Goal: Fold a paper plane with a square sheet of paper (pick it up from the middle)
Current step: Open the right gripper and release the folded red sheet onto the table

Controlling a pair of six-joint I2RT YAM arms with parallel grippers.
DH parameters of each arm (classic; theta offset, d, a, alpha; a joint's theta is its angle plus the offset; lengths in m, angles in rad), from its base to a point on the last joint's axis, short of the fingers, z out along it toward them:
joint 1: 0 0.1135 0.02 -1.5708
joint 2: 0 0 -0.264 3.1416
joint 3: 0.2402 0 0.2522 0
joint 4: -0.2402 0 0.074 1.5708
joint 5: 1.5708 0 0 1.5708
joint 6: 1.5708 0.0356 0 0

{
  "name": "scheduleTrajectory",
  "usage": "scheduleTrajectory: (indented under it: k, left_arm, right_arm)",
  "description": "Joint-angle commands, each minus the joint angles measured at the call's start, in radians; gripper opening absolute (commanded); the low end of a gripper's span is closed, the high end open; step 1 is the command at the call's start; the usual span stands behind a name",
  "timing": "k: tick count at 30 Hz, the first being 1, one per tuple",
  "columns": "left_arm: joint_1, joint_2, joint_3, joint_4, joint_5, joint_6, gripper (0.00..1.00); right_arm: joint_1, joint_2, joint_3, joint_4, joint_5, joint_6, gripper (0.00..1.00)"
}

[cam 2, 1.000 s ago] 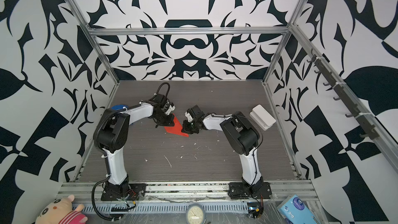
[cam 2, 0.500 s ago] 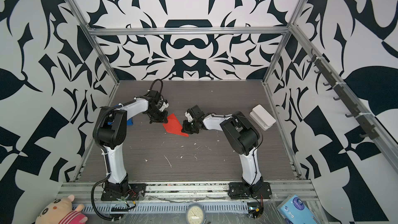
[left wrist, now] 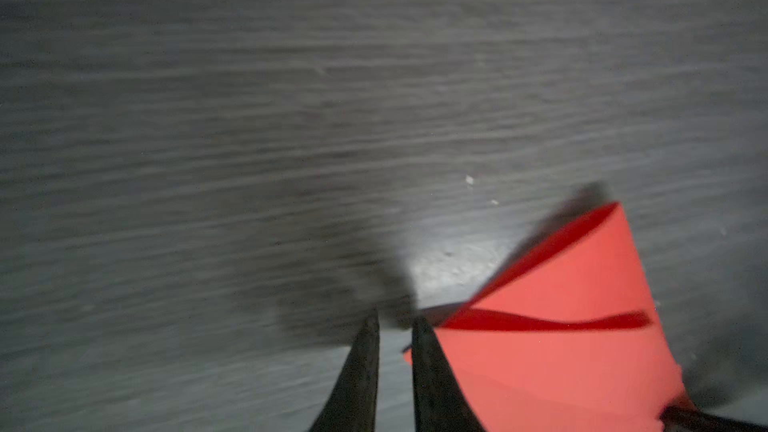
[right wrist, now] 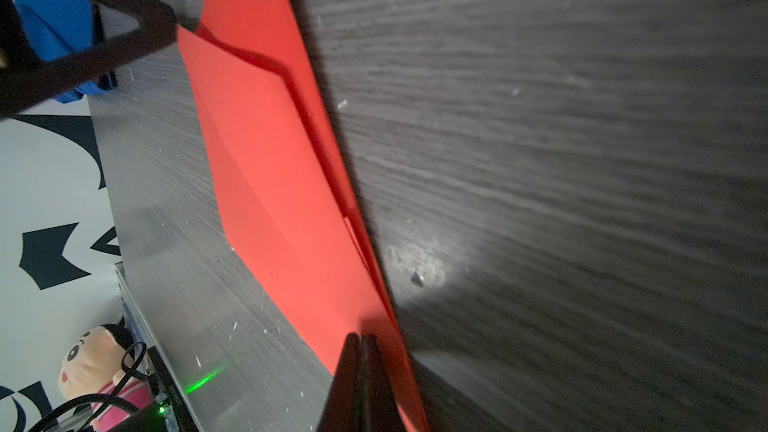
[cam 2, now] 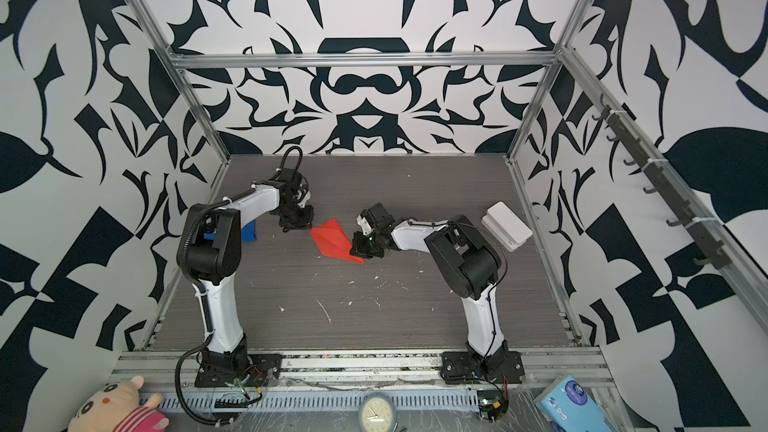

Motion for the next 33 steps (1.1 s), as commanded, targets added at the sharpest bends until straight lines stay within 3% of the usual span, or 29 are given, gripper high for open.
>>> scheduleTrajectory:
  k: [1,5,8,13,17,20,22,25,29,33]
  left_arm:
    - [0.009,0.029,0.002,-0.045,-0.122,-0.058,0.2]
    - [0.008,-0.056,0.001,-0.04,-0.144,-0.103,0.21]
    - [0.008,-0.179,-0.025,-0.003,-0.109,-0.184,0.28]
    - [0.005,-0.421,-0.254,0.234,0.043,-0.424,0.44]
    - [-0.004,-0.561,-0.47,0.429,0.111,-0.609,0.61]
    - [-0.013,-0.624,-0.606,0.57,0.166,-0.714,0.73]
    - [-0.025,-0.648,-0.682,0.659,0.192,-0.761,0.8]
    - [-0.054,-0.649,-0.761,0.778,0.201,-0.815,0.88]
    - [-0.095,-0.587,-0.791,0.878,0.214,-0.824,0.92]
    - [-0.106,-0.488,-0.774,0.955,0.265,-0.8,0.89]
  right_arm:
    - [-0.002,0.045,-0.018,-0.103,0.058,0.002,0.0]
    - [-0.002,0.037,-0.012,-0.098,0.051,0.001,0.0]
    - [-0.002,0.01,-0.022,-0.009,-0.001,0.001,0.0]
    - [-0.002,-0.067,0.018,0.147,-0.109,-0.003,0.0]
    - [-0.002,-0.139,0.022,0.186,-0.119,-0.052,0.09]
    - [-0.004,-0.172,0.004,0.134,-0.039,-0.166,0.22]
    - [-0.006,-0.169,0.007,0.079,0.017,-0.268,0.33]
    - [-0.015,-0.144,0.029,0.043,0.036,-0.358,0.39]
    - [-0.035,-0.093,0.075,0.02,0.015,-0.396,0.35]
    - [-0.051,-0.061,0.093,0.026,0.017,-0.371,0.32]
